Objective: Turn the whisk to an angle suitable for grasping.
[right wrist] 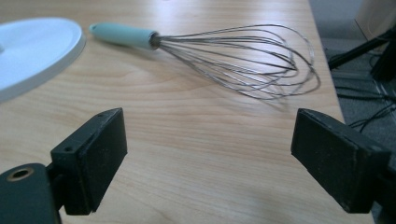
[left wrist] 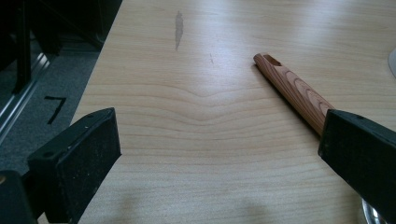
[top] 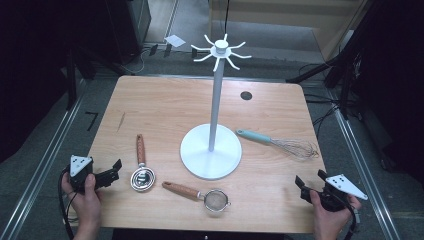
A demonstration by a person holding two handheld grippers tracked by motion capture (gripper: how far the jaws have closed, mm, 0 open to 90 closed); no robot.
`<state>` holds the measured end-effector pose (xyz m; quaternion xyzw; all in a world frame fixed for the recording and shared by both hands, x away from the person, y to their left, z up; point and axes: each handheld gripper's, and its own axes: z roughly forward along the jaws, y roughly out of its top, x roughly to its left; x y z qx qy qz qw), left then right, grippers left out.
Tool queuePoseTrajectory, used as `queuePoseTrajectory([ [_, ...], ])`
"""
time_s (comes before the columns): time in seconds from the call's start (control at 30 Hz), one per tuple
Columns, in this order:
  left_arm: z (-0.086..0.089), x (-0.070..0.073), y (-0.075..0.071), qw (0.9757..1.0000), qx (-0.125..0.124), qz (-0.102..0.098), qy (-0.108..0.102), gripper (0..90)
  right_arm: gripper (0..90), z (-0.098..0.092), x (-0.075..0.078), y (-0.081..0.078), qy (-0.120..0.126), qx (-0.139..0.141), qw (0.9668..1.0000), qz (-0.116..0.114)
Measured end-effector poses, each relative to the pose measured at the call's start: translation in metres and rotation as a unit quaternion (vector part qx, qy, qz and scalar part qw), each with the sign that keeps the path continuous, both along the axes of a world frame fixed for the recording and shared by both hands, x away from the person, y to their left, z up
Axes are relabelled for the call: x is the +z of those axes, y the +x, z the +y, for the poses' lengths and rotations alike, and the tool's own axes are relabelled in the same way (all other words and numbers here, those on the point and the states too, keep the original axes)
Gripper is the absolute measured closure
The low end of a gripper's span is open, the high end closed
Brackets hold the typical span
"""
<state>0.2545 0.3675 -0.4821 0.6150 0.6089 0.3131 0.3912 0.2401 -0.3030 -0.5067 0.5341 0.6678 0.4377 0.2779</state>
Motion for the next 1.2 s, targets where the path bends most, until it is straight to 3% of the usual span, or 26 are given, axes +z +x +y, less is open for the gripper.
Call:
queuePoseTrajectory([
  [0.13, 0.0, 0.0, 0.0, 1.0, -0.003, 0.0, -0.003, 0.0, 22.3, 0.003, -0.001, 0.003, -0.006, 0.021, 0.9997, 0.008],
  [0.33, 0.002, 0.0, 0.0, 0.9999, -0.006, 0.001, -0.009, 0.0, 27.0, 0.005, 0.005, 0.005, -0.028, 0.041, 0.9987, 0.009],
  [0.47, 0.001, 0.0, 0.0, 0.9999, -0.011, -0.001, -0.009, 0.0, 30.3, 0.017, 0.015, 0.008, -0.073, 0.08, 0.9941, 0.009],
  [0.6, 0.002, 0.0, 0.0, 0.9999, -0.013, 0.001, -0.011, 0.0, 30.6, 0.022, 0.018, 0.012, -0.065, 0.097, 0.9931, 0.009],
  [0.83, 0.001, 0.0, 0.001, 0.9998, -0.015, 0.005, -0.009, 0.0, 28.3, 0.028, 0.022, 0.014, -0.084, 0.118, 0.9892, 0.02],
  [1.0, 0.001, 0.0, 0.001, 0.9998, -0.017, 0.004, -0.011, 0.0, 28.4, 0.031, 0.018, 0.015, -0.082, 0.133, 0.9871, 0.034],
  [1.2, 0.0, 0.0, 0.001, 0.9997, -0.021, 0.006, -0.007, 0.0, 28.3, 0.032, 0.023, 0.016, -0.088, 0.132, 0.9869, 0.031],
])
